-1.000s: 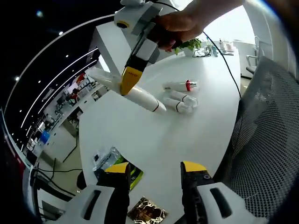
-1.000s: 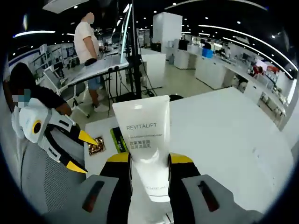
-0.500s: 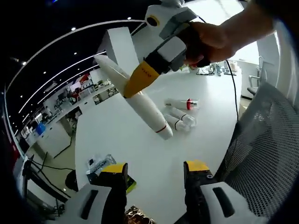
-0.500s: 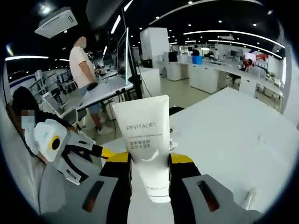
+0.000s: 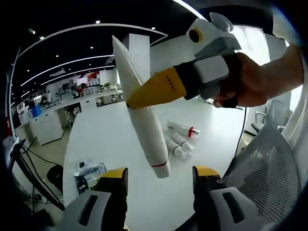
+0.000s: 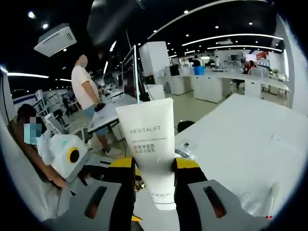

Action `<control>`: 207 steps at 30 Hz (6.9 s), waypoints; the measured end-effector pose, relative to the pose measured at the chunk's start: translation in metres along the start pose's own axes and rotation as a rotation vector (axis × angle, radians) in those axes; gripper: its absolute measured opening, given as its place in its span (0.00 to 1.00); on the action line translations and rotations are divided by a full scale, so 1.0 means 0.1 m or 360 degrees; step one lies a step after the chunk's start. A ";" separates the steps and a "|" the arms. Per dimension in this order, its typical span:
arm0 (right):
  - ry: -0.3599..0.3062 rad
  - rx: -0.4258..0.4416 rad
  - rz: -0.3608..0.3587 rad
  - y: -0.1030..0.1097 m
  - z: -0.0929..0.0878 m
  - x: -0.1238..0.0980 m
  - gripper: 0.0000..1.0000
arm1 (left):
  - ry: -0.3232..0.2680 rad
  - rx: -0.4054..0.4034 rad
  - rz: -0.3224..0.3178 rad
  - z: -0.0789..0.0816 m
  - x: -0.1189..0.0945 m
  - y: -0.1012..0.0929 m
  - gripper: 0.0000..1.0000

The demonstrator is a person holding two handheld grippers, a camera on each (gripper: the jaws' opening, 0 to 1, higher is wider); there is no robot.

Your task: Arrange the skincare products in the storage area until every visible bottle or jar stands upright without overlapping.

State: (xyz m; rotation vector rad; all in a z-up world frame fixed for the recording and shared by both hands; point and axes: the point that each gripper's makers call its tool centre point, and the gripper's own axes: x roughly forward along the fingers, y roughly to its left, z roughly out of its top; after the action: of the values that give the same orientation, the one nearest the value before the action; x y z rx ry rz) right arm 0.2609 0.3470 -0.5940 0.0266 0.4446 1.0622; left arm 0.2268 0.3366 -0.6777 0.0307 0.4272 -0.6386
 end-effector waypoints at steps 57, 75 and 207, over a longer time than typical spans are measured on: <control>0.0951 -0.1091 0.1098 0.62 -0.54 -0.57 0.19 | 0.0282 0.0306 -0.0452 -0.37 -0.16 -0.51 0.18; 0.1085 -0.1199 0.0998 0.53 -0.71 -0.52 0.06 | 0.0367 0.0394 -0.0369 -0.52 -0.05 -0.46 0.22; 0.1655 -0.1050 0.0356 -2.82 -0.27 -0.35 0.07 | 0.0628 0.0264 -0.0096 -0.75 -0.01 -0.09 0.18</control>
State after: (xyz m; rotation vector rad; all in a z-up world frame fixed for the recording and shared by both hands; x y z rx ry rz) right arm 0.4728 0.1729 -0.6724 -1.1256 1.0083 1.3518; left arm 0.1921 0.3416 -0.7448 0.3064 0.7565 -0.7283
